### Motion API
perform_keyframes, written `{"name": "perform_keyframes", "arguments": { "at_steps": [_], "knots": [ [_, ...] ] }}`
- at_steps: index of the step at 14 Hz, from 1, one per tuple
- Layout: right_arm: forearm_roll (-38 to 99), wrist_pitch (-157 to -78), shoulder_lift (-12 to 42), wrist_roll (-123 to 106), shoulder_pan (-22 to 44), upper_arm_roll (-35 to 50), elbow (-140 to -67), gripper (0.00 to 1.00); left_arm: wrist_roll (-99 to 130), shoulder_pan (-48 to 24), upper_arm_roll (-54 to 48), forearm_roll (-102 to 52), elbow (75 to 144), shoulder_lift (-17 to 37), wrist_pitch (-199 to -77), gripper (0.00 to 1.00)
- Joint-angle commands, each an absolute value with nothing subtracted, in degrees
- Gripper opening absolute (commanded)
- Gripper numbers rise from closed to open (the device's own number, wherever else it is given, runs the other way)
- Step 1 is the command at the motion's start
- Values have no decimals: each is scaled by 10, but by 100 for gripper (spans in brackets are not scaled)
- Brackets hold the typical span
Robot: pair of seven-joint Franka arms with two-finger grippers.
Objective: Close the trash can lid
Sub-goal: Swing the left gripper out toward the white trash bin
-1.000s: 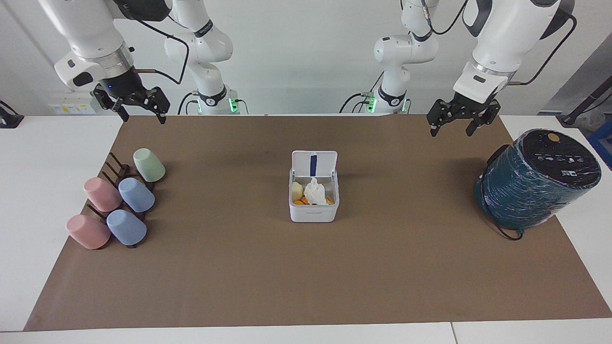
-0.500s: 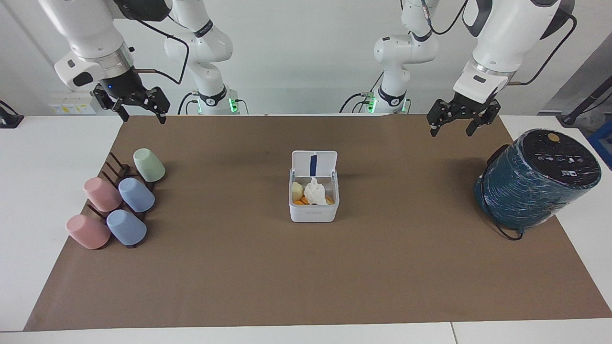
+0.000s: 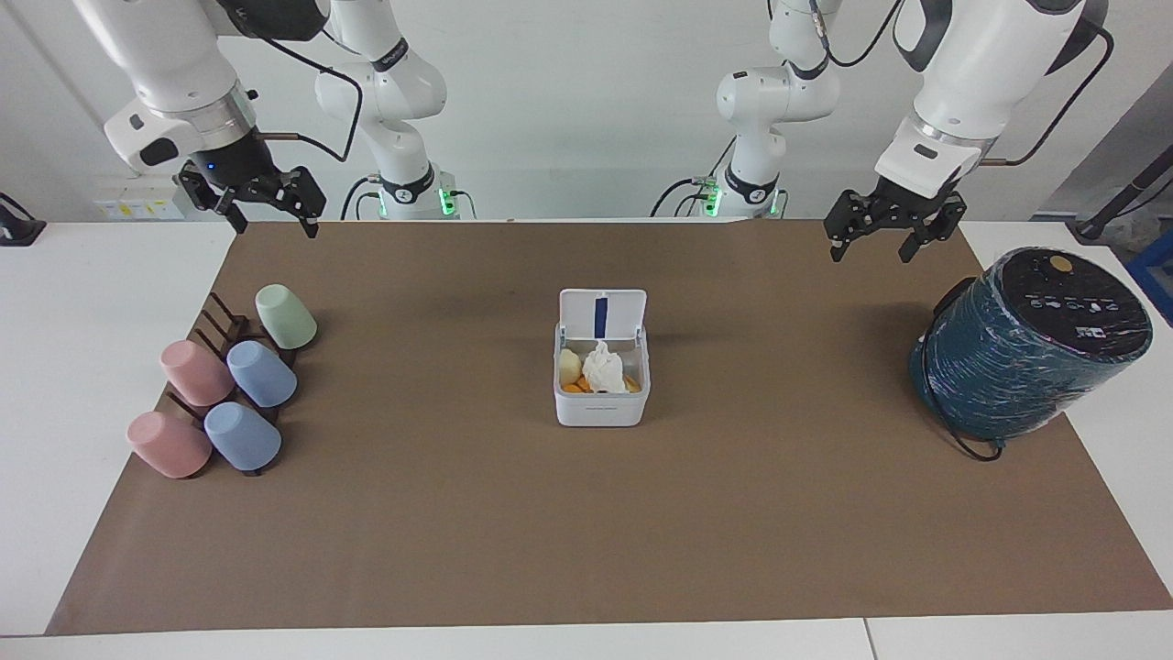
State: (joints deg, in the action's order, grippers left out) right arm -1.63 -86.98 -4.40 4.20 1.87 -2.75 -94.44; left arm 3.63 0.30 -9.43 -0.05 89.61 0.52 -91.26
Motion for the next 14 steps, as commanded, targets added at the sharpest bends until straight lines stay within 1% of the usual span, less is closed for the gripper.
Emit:
{"name": "perform_keyframes", "arguments": {
  "at_steps": [1,5,6,8,9,10,13,14],
  "knots": [
    [-18,-860,-48,25,14,-25,-944,100,27,11,-96,-13,920,-12,-927,100],
    [-18,-860,-48,25,14,-25,-944,100,63,1,-100,-14,930,-15,-935,100],
    [-18,-860,-48,25,14,-25,-944,100,93,-17,-102,-16,953,-25,-953,100],
    [-18,-860,-48,25,13,-25,-944,100,172,-71,-102,-18,1038,-64,-1022,100],
    [-18,-860,-48,25,14,-25,-944,100,201,-91,-102,-18,1068,-77,-1049,100],
    [-18,-860,-48,25,14,-25,-944,100,224,-106,-102,-19,1081,-83,-1062,100],
    [-18,-860,-48,25,14,-25,-944,100,283,-130,-102,-46,1083,-84,-1076,100],
    [-18,-860,-48,25,14,-25,-944,100,309,-139,-102,-52,1084,-84,-1082,97]
  ]
}}
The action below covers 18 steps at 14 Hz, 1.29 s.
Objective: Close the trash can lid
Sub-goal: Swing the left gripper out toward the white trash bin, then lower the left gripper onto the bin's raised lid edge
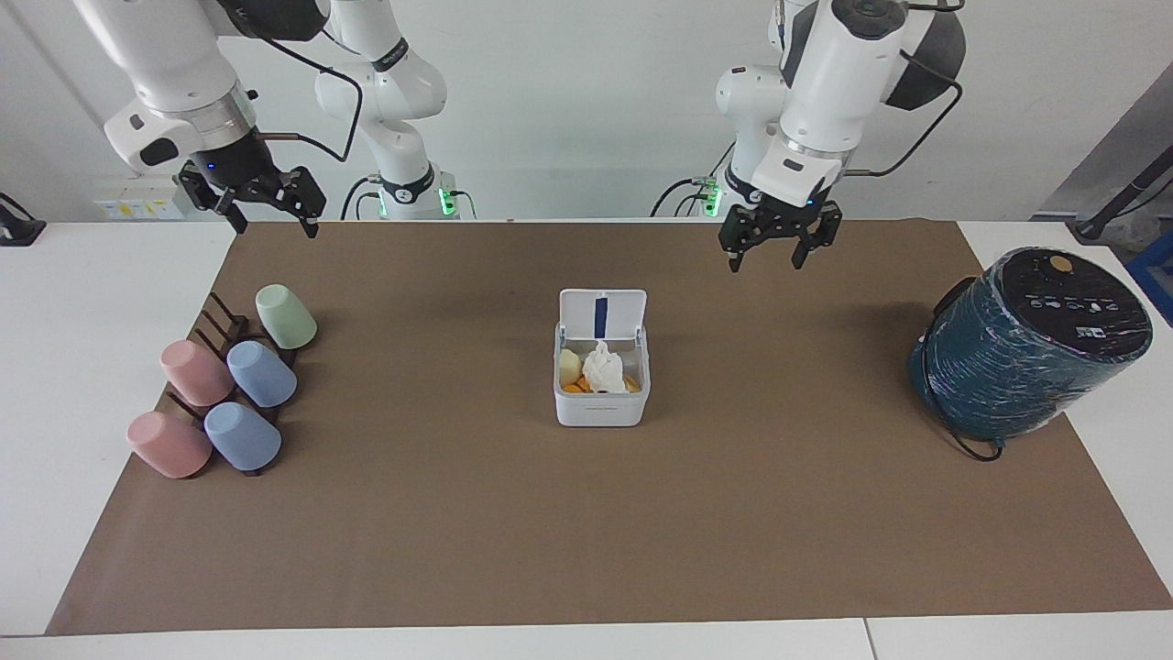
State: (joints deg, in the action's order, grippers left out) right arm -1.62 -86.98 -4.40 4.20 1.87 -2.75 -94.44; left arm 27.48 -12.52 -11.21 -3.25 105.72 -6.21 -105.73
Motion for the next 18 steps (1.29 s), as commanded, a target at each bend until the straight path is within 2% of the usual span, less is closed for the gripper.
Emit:
{"name": "perform_keyframes", "arguments": {
  "at_steps": [1,3,6,10,11,18],
  "knots": [
    [-18,-860,-48,25,14,-25,-944,100,343,-154,-102,-53,1084,-84,-1087,88],
    [-18,-860,-48,25,14,-25,-944,100,400,-177,-102,-54,1091,-83,-1106,75],
    [-18,-860,-48,25,14,-25,-944,100,455,-201,-103,-54,1092,-82,-1121,39],
    [-18,-860,-48,25,14,-25,-944,100,518,-245,-103,-58,1105,-84,-1128,4],
    [-18,-860,-48,25,14,-25,-944,100,535,-252,-102,-65,1109,-85,-1134,0],
    [-18,-860,-48,25,14,-25,-944,100,641,-306,-102,-68,1155,-77,-1242,0]
  ]
}}
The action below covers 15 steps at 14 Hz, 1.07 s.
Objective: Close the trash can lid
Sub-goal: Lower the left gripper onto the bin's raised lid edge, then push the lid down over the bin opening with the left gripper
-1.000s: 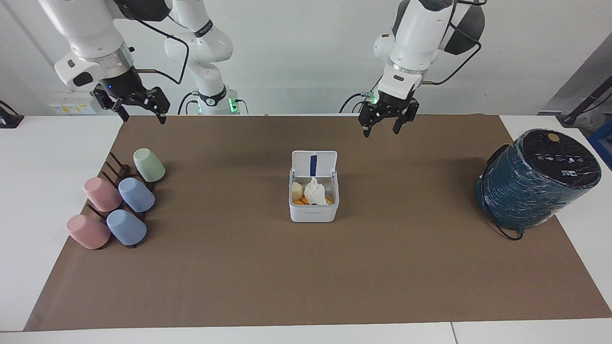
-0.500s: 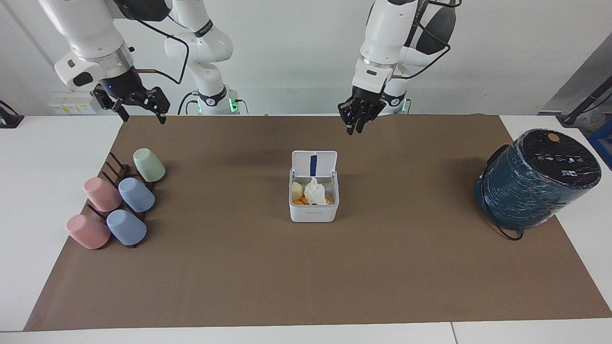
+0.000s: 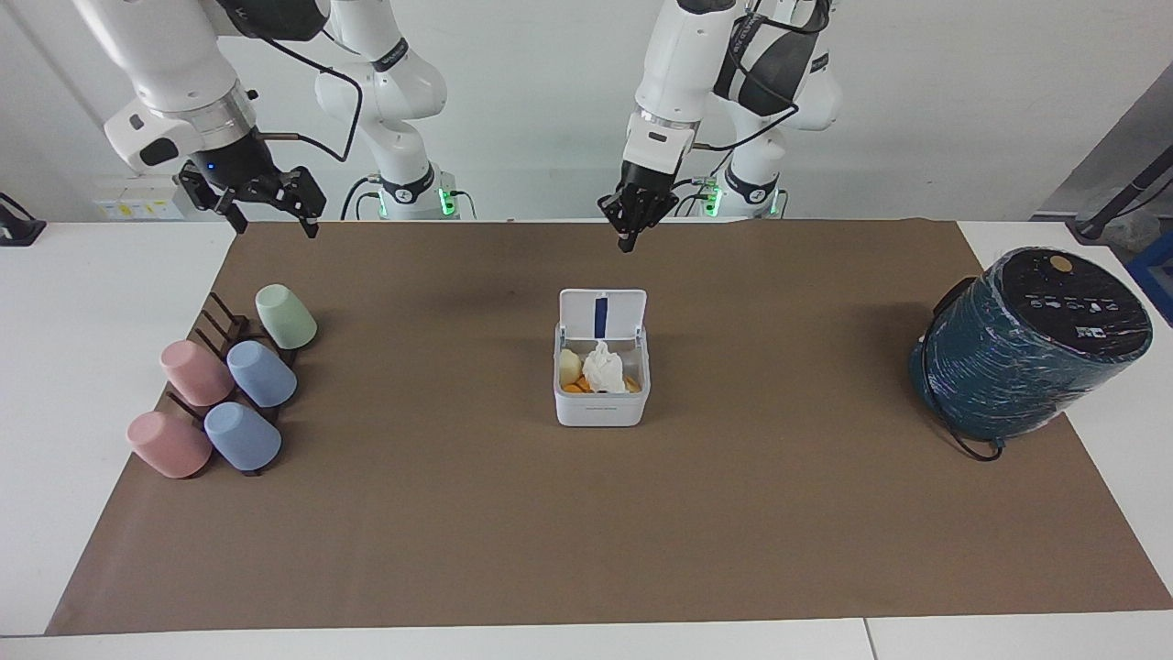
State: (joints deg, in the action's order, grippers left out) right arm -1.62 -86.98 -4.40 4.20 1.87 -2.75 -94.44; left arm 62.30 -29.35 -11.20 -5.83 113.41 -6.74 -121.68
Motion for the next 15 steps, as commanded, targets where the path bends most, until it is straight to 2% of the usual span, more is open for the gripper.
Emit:
{"name": "perform_keyframes", "arguments": {
  "at_steps": [1,7,15],
  "knots": [
    [-18,-860,-48,25,14,-25,-944,100,642,-306,-102,-68,1155,-75,-1245,0],
    [-18,-860,-48,25,14,-25,-944,100,659,-304,-101,-68,1155,-24,-1327,0],
    [-18,-860,-48,25,14,-25,-943,100,659,-292,-99,-68,1154,-2,-1379,0]
  ]
}}
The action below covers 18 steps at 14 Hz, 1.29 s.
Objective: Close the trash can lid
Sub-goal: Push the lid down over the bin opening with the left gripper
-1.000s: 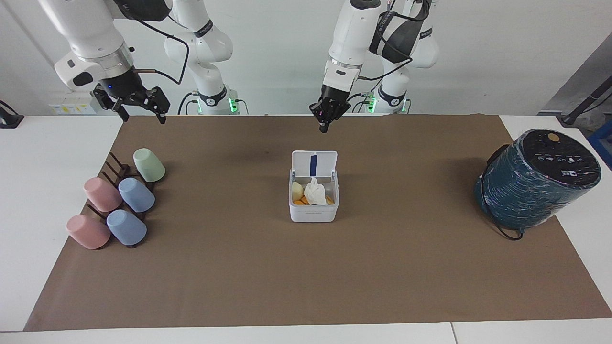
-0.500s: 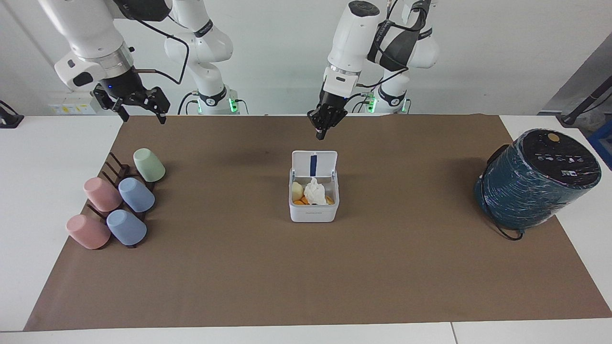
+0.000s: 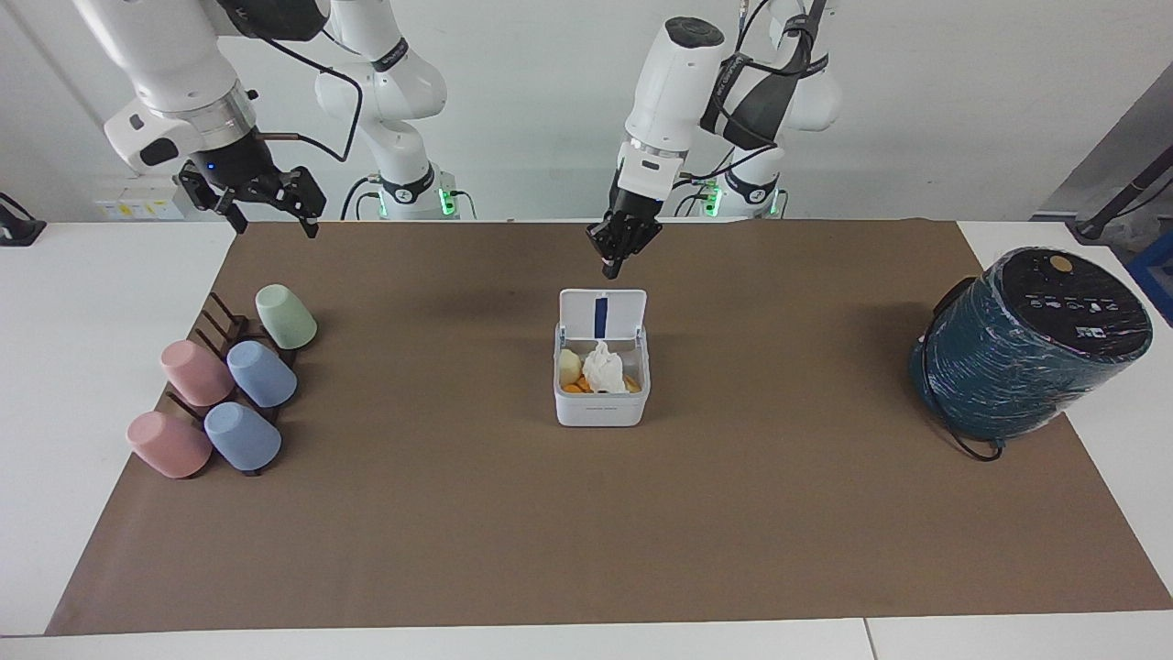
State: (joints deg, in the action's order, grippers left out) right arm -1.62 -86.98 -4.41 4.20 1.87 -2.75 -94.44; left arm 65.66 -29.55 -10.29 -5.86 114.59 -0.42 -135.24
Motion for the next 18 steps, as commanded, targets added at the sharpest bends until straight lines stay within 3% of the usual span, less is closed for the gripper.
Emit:
{"name": "perform_keyframes", "arguments": {
  "at_steps": [1,18],
  "knots": [
    [-18,-860,-48,25,14,-25,-944,100,659,-287,-99,-68,1153,0,-1389,0],
    [-18,-860,-48,25,14,-25,-944,100,659,-258,-98,-69,1108,105,-1530,0]
  ]
}}
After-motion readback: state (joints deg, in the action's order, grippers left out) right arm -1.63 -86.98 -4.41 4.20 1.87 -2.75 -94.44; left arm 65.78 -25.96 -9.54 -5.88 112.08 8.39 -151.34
